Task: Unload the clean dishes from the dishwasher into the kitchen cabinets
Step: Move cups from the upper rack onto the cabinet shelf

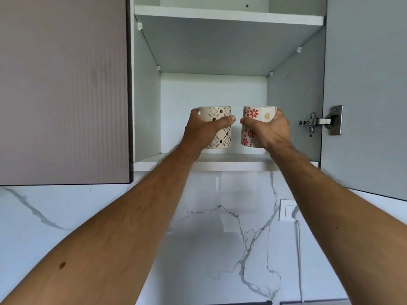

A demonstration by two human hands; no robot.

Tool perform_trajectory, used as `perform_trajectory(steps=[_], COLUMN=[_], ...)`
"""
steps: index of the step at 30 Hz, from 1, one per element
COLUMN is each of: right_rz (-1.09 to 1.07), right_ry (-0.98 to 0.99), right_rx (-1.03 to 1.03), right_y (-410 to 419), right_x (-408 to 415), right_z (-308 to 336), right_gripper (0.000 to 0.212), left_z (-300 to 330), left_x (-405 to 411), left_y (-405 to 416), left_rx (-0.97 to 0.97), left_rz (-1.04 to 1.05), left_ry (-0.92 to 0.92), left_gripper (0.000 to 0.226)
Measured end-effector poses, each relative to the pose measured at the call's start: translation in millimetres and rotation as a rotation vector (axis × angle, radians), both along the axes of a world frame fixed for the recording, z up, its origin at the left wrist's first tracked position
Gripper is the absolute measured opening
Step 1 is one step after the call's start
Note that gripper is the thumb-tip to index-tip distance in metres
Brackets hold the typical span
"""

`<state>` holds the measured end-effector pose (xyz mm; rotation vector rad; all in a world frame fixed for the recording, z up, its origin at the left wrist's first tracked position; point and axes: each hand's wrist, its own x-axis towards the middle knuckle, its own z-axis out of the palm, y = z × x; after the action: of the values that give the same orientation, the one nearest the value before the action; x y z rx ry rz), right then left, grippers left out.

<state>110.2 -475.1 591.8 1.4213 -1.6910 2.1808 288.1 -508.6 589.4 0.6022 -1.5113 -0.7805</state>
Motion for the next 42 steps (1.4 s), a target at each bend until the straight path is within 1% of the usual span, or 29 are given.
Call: perform_trajectory(steps=[2,4,5,6,8,9,11,12,16,18,20,23,25,29,33,39,42], right_rz=[-0.028,-0.040,-0.038,-0.034,-0.030,-0.031,-0.034,-0.040,-0.066,-0.034,-0.024,-0.046,-0.049,-0.047,-0.047,-0.041,-0.021], right_ry=[0.034,0.041,0.036,0.031,0.036,0.055,0.105,0.128,0.147,0.107,0.090,0.120,0.146,0.190,0.213,0.209,0.210], right_rx=[0.049,0.090,0.111,0.140,0.222,0.260,0.311,0.319,0.339,0.367,0.414,0.490,0.523,0.575,0.622,0.655,0.665], right_y=[-9,-14,-16,-18,-23,-26,-33,-37,-50,-54,-55,-55,-54,-54,-57,-62,-65], right_x=[-14,-26,-33,-39,-52,-57,-66,-68,-71,-74,-75,-73,-71,-69,-68,-74,-73], right_z=[-1,0,1,4,9,11,14,16,22,25,24,23,22,21,20,19,17], right_gripper=[0.105,0.107,0.101,0.090,0.062,0.053,0.046,0.048,0.065,0.069,0.069,0.056,0.052,0.046,0.037,0.047,0.043], left_z=[0,-3,-3,-4,-1,1,6,8,13,12,12,11,9,5,3,3,2], left_x=[-14,-29,-37,-43,-56,-61,-70,-73,-78,-78,-79,-80,-82,-84,-86,-89,-91], left_y=[-8,-16,-19,-23,-31,-34,-43,-46,-51,-51,-51,-52,-52,-54,-59,-63,-61], left_rx=[0.012,0.038,0.053,0.066,0.083,0.092,0.102,0.102,0.088,0.095,0.110,0.110,0.109,0.103,0.101,0.095,0.058], left_rz=[-0.010,-0.021,-0.015,-0.007,-0.006,-0.012,-0.010,-0.005,-0.010,-0.005,0.009,0.016,0.010,-0.012,-0.021,-0.034,0.007], left_ry=[-0.020,-0.041,-0.058,-0.083,-0.144,-0.175,-0.230,-0.254,-0.363,-0.385,-0.400,-0.431,-0.442,-0.433,-0.427,-0.433,-0.453], left_gripper=[0.086,0.089,0.091,0.091,0.083,0.080,0.080,0.077,0.051,0.047,0.048,0.053,0.056,0.051,0.057,0.064,0.071])
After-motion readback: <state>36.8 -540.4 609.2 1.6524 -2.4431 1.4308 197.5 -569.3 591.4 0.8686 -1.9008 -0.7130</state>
